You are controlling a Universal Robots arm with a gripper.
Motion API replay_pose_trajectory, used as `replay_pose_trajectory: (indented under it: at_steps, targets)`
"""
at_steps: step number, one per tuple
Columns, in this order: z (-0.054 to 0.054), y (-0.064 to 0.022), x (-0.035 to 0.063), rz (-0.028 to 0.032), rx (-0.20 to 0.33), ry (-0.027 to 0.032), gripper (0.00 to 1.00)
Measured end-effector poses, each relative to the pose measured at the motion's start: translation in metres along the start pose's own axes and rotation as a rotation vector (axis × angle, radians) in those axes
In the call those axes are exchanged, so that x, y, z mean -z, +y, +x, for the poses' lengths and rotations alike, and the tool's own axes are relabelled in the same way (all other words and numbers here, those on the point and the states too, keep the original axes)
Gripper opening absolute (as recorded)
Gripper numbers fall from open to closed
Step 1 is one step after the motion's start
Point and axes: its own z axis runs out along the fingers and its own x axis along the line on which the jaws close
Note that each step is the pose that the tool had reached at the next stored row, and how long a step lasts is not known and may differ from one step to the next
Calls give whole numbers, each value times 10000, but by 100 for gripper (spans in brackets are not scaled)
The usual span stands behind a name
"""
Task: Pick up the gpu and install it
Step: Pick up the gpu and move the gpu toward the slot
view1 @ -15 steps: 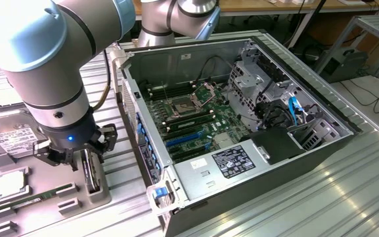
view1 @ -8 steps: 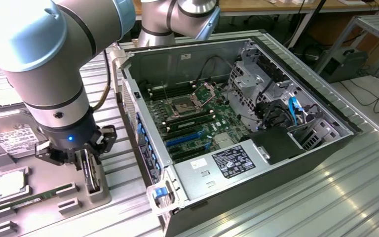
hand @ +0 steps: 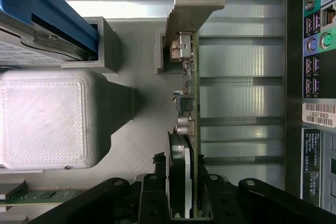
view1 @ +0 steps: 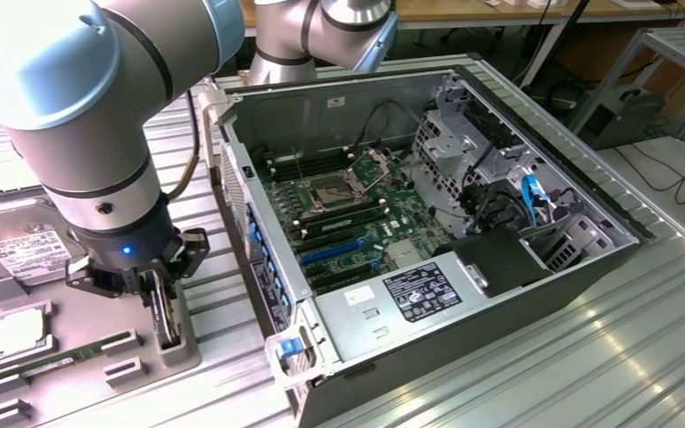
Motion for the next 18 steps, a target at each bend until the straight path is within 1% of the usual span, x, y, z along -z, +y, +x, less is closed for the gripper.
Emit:
replay_pose_trajectory:
  at_steps: [5, 7, 18]
  targets:
    - [0, 0, 0, 0, 0, 0, 33]
    - [0, 0, 0, 1, 0, 0, 28]
    - [0, 0, 0, 0, 0, 0, 28]
